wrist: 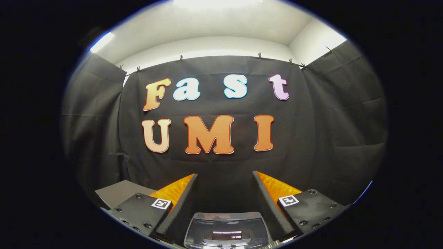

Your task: Put the clothes into the washing machine and then close the washing machine lid.

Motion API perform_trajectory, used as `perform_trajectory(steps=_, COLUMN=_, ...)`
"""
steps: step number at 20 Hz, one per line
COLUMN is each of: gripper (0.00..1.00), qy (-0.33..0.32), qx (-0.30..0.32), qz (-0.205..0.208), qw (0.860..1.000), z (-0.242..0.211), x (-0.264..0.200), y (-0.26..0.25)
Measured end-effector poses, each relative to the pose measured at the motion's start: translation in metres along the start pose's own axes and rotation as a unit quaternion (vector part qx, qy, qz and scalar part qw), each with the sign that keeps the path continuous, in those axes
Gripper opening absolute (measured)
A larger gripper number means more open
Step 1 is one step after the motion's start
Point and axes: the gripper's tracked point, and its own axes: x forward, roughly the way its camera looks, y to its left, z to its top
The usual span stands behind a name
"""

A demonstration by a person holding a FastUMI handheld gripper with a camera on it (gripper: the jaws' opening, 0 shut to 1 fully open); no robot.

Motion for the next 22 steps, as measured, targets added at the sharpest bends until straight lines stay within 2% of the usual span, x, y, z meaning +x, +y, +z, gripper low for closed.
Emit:
perform_trajectory(steps=7, gripper=0.98, qy=-0.016, qx=0.016, qz=-0.014, qw=1.000, z=0.005, x=0.004, y=-0.013)
perform_trajectory(steps=22, gripper=0.98, qy=-0.017, qx=0.024, qz=-0.008, qw=1.000, z=0.006, x=0.012, y=-0.016)
